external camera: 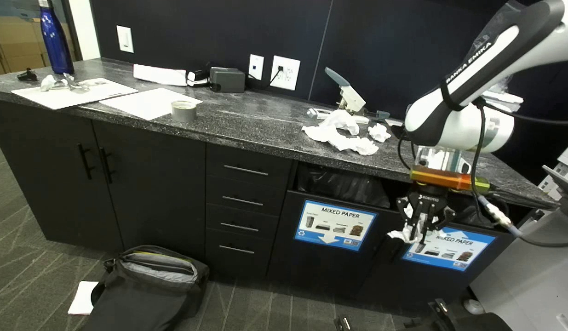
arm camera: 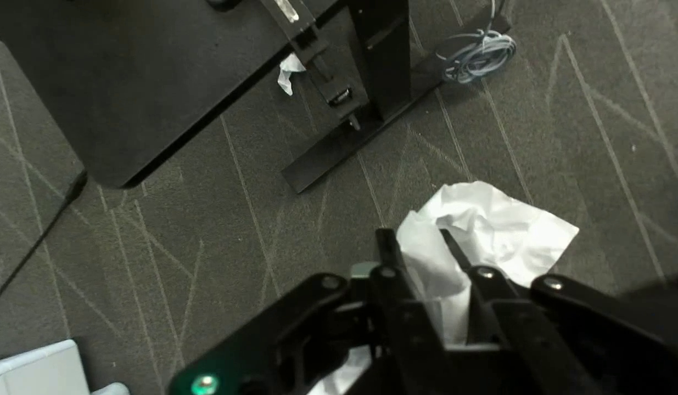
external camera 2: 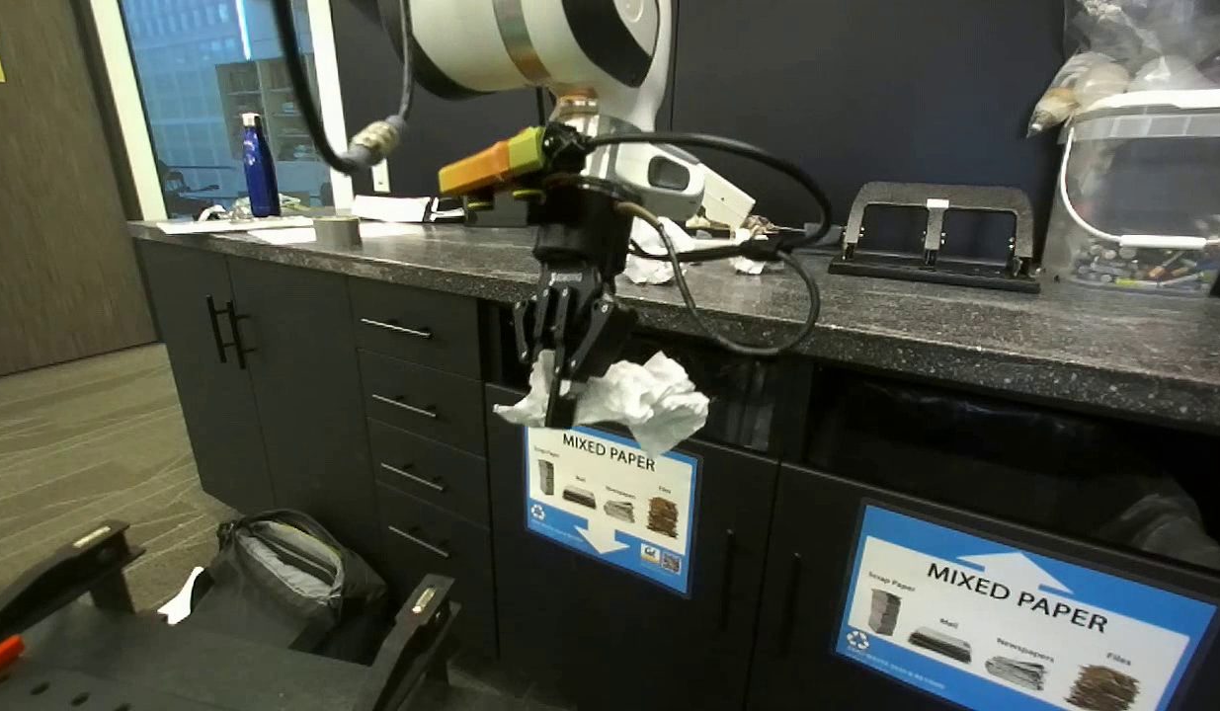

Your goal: The papers on the counter and put them in the recycle bin

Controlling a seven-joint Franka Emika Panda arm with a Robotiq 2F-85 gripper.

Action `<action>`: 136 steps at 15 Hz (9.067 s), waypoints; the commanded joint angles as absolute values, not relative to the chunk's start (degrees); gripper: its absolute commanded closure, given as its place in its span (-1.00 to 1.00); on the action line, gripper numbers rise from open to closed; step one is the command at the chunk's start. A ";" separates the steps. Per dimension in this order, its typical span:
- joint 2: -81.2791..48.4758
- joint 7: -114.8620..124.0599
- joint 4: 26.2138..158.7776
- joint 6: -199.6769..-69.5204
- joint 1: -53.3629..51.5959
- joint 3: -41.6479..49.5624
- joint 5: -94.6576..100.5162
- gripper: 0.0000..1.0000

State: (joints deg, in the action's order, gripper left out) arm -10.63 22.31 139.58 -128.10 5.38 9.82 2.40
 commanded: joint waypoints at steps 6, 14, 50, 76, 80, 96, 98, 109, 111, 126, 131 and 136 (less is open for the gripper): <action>-17.66 9.16 148.54 -146.29 1.77 5.30 7.21 0.61; -28.63 14.62 136.13 -163.33 -7.59 14.76 27.05 0.60; -60.88 3.06 108.20 -207.91 -10.01 16.78 -13.80 0.10; -14.20 9.94 134.94 -165.42 -16.21 18.54 -3.12 -1.00; -10.98 19.79 123.40 -155.66 -11.85 16.11 4.68 -1.00; -46.43 18.79 74.00 -153.65 4.12 14.08 5.09 -1.00; -50.03 15.99 68.47 -151.54 6.99 12.57 3.96 -1.00; -66.04 4.23 41.92 -132.50 16.01 3.55 -1.45 -1.00; -69.02 4.44 37.54 -129.90 16.33 3.59 -1.19 -1.00; -70.82 7.48 33.86 -118.97 12.67 9.23 4.65 0.71; -66.04 11.14 39.55 -108.72 9.69 13.46 8.64 0.72; -58.67 7.43 49.33 -97.04 9.03 10.23 5.54 0.71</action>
